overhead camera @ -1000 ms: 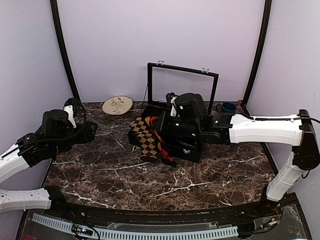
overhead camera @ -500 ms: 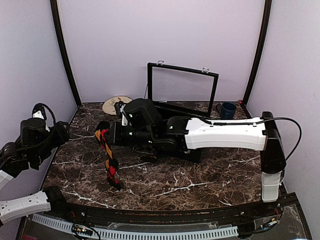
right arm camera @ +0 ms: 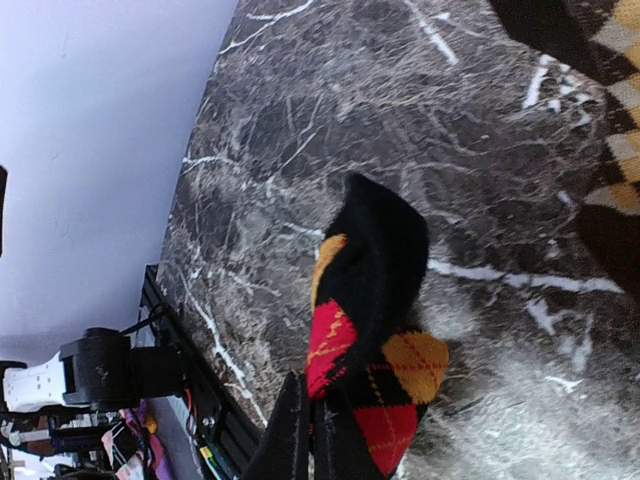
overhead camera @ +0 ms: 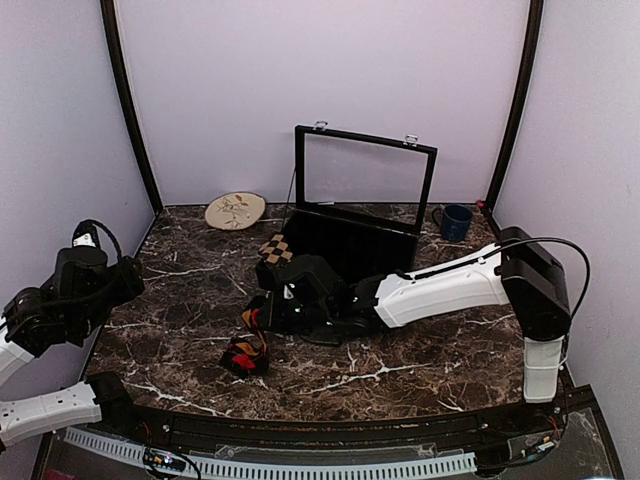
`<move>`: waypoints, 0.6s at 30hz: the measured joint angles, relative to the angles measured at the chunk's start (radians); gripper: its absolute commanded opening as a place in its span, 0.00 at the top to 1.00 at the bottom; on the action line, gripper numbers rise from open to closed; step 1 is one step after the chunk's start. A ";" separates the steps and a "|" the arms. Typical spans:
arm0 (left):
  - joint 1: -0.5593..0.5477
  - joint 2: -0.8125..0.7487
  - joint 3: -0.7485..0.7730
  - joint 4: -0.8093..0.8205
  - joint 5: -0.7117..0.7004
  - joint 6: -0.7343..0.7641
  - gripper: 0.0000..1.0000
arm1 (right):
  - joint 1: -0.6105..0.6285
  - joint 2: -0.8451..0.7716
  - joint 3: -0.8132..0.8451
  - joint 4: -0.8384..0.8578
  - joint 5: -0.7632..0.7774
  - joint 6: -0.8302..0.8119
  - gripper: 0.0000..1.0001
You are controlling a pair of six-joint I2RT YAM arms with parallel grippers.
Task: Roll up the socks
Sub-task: Fold the sock at the center of the board.
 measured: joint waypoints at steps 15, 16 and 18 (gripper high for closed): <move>0.000 0.160 -0.067 0.142 0.195 0.094 0.31 | -0.028 -0.205 -0.170 -0.043 0.202 -0.135 1.00; 0.000 0.171 -0.069 0.154 0.218 0.103 0.32 | -0.028 -0.211 -0.177 -0.049 0.209 -0.148 1.00; 0.000 0.194 -0.071 0.176 0.266 0.120 0.32 | -0.028 -0.214 -0.188 -0.061 0.221 -0.182 1.00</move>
